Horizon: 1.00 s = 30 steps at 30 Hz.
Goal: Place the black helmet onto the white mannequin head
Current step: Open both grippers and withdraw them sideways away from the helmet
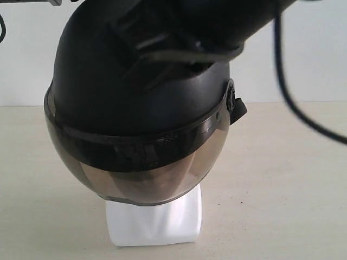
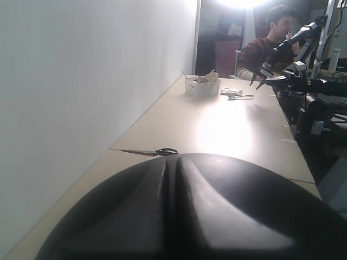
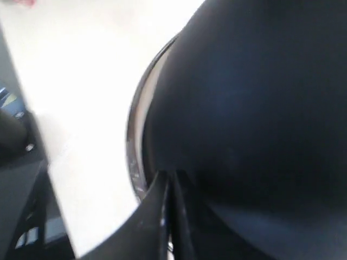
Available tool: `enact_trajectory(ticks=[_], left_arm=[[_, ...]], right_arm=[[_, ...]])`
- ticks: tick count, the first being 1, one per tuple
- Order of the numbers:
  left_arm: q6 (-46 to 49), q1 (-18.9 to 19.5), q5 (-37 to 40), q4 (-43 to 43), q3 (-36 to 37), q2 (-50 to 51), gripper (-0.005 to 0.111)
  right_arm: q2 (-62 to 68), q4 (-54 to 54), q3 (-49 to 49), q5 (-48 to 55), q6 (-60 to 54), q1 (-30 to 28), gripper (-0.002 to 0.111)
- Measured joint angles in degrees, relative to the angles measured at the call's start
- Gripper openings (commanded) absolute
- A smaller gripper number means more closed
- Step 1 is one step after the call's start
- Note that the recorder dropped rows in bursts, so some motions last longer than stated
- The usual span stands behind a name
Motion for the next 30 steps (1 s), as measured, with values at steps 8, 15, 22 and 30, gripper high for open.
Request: enact_trajectory(ticks=[8, 15, 22, 30], left_arm=[[0.00, 0.00, 0.47, 0.57, 0.00, -0.70, 0.004], [-1.18, 2.74, -0.29, 5.27, 0.00, -4.00, 0.004], [-5.58, 5.99, -0.29, 10.57, 1.33, -8.68, 0.004], [-12.38, 11.36, 10.58, 10.72, 10.63, -15.87, 0.004]], right_arm=[[-15.68, -23.21, 3.33, 2.47, 17.42, 0.00, 0.000], [-27.72, -32.03, 22.20, -1.98, 31.88, 0.00, 0.000], [-28.59, -37.12, 29.77, -9.77, 38.24, 0.00, 0.000], [-28.59, -40.82, 36.04, -18.48, 44.26, 0.00, 0.000]])
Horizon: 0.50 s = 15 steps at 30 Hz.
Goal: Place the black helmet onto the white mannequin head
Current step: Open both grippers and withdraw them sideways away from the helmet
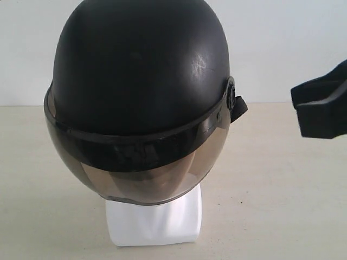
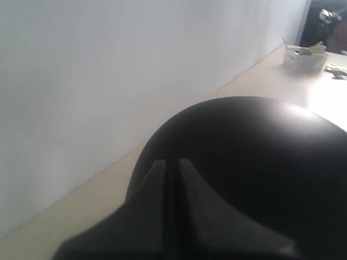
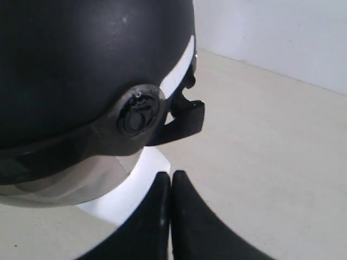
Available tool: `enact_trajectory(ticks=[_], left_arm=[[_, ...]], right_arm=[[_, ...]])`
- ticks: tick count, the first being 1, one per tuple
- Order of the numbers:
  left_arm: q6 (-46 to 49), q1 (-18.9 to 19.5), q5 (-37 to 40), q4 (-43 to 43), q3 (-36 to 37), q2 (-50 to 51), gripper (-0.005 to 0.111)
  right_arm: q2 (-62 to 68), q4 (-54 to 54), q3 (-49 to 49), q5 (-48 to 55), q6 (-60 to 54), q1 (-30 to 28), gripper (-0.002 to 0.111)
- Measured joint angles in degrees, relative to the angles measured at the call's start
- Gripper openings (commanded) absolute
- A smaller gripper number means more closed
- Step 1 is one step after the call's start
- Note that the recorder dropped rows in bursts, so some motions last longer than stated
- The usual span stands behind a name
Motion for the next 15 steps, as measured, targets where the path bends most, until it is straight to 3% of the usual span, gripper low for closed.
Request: enact_trajectory(ticks=[7, 15], left_arm=[[-4.22, 1.35, 2.15, 0.27, 6.07, -0.21, 0.004], [-4.47, 1.57, 4.08, 0.38, 8.82, -0.92, 0.004]], right_arm=[[0.00, -1.65, 3.56, -4.77, 3.82, 0.00, 0.000], [-5.25, -14.91, 11.24, -5.58, 23.99, 0.00, 0.000]])
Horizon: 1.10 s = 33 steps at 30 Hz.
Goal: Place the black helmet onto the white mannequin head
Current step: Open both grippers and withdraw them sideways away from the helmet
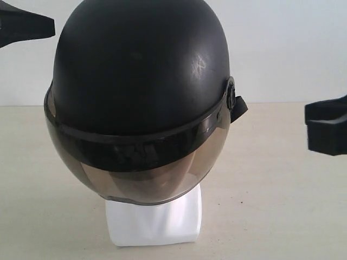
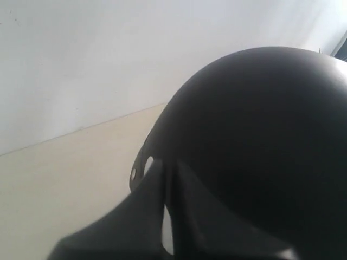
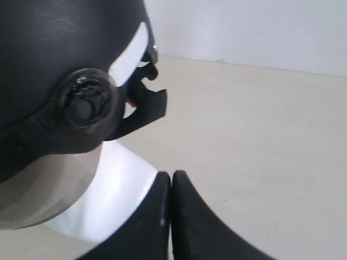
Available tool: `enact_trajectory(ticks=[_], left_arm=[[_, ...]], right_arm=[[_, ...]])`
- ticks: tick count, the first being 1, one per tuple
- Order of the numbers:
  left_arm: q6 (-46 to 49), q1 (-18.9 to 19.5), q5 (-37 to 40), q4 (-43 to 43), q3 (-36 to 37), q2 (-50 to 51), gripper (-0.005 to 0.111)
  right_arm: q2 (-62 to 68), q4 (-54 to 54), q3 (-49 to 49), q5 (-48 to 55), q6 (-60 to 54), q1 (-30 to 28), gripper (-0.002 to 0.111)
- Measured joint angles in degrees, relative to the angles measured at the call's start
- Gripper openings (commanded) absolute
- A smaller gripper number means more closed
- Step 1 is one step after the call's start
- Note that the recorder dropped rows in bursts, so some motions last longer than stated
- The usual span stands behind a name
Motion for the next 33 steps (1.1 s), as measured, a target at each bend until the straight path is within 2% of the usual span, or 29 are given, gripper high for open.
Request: enact_trajectory(ticks=[4, 8, 11, 16, 18, 21, 24, 26, 29, 33], left_arm=[[0.00, 0.00, 0.35, 0.07, 0.00, -1.24, 0.004], [0.00, 0.00, 3.02, 0.07, 1.30, -3.48, 0.004], [0.00, 0.00, 5.90, 0.07, 3.00, -5.35, 0.004], [0.00, 0.00, 7.17, -0.48, 4.41, -6.93, 0.004], [0.00, 0.00, 6.63, -0.95, 4.51, -7.06, 0.004], [0.00, 0.00, 5.54, -1.65, 4.51, -7.19, 0.004], [0.00, 0.00, 4.61, -2.38, 4.51, -7.32, 0.004], [0.00, 0.00, 4.29, -2.50, 4.51, -7.32, 0.004], [0.00, 0.00, 4.17, -2.71, 4.51, -7.32, 0.004], [0.00, 0.00, 4.17, -2.71, 4.51, -7.32, 0.004]], right_arm=[[-7.03, -13.23, 8.09, -1.44, 19.92, 0.00, 0.000], [-15.24, -32.32, 17.82, -3.95, 49.78, 0.00, 0.000], [-18.94, -37.23, 21.83, -6.03, 60.14, 0.00, 0.000], [-20.17, -37.23, 22.55, -10.58, 63.52, 0.00, 0.000], [-20.17, -36.62, 22.55, -12.76, 63.89, 0.00, 0.004], [-20.17, -36.17, 22.55, -16.67, 64.01, 0.00, 0.019], [-20.21, -34.67, 22.55, -19.78, 64.15, 0.00, 0.043], [-19.22, -32.57, 22.55, -20.34, 64.15, 0.00, 0.053], [-16.04, -29.61, 21.12, -20.35, 64.15, 0.00, 0.054], [-8.87, -26.93, 17.00, -14.71, 64.25, 0.00, 0.054]])
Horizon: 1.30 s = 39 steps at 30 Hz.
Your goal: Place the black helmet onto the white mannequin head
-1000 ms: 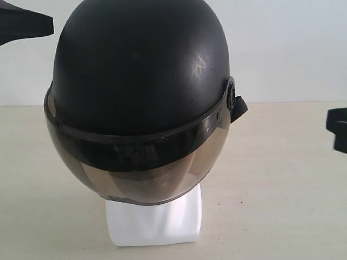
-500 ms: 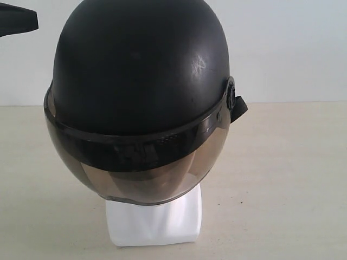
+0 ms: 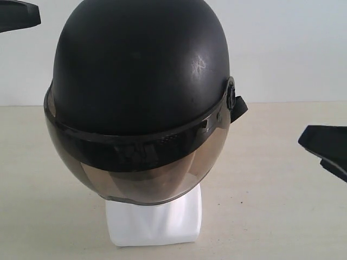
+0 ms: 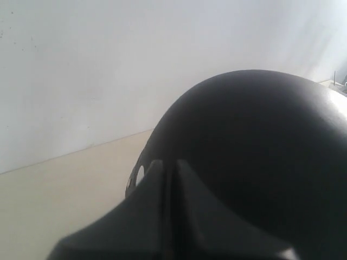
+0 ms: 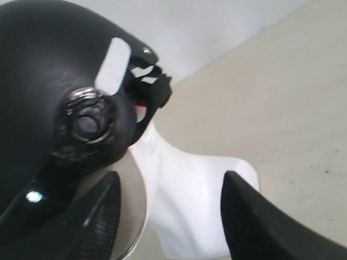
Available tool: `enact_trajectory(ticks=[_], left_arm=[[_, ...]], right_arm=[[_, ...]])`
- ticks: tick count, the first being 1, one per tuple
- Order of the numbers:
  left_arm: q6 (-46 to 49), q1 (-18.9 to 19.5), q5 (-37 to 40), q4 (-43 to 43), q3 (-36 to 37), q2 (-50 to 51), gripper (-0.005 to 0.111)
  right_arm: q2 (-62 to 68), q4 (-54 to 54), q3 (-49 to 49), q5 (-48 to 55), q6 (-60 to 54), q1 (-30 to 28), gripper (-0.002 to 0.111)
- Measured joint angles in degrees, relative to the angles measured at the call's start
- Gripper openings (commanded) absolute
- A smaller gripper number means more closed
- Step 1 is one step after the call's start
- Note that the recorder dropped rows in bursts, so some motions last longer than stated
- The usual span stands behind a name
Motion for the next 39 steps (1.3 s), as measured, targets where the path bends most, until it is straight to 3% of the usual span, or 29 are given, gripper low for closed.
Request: enact_trajectory(ticks=[6, 14, 17, 18, 23, 29, 33, 36, 39], left_arm=[[0.00, 0.00, -0.12, 0.00, 0.00, 0.00, 0.004], [0.24, -1.56, -0.23, 0.00, 0.00, 0.00, 0.004], [0.37, -2.37, -0.23, 0.00, 0.00, 0.00, 0.004], [0.48, -2.51, -0.33, 0.00, 0.00, 0.00, 0.004], [0.60, -2.67, -0.33, 0.00, 0.00, 0.00, 0.004], [1.25, -2.67, -0.33, 0.00, 0.00, 0.00, 0.004], [2.38, -2.67, -0.33, 0.00, 0.00, 0.00, 0.004], [4.01, -2.67, -0.33, 0.00, 0.00, 0.00, 0.004], [5.55, -2.67, -0.33, 0.00, 0.00, 0.00, 0.004]], right_arm=[[11.46, 0.77, -6.26, 3.49, 0.00, 0.00, 0.052], [14.63, -3.30, -11.93, 6.24, 0.00, 0.00, 0.023], [12.45, -7.08, -13.86, 5.98, -3.24, 0.00, 0.005], [11.39, -7.90, -14.57, 5.98, -5.96, 0.00, 0.000], [5.95, -7.09, -18.27, 11.76, -27.60, 0.00, 0.000], [2.05, -4.91, -23.02, 16.56, -70.71, 0.00, 0.000], [2.09, -7.67, -26.38, 26.87, -97.17, 0.00, 0.000], [3.41, -18.14, -28.31, 40.02, -100.03, 0.00, 0.000], [3.63, -25.67, -32.45, 46.57, -88.86, 0.00, 0.000]])
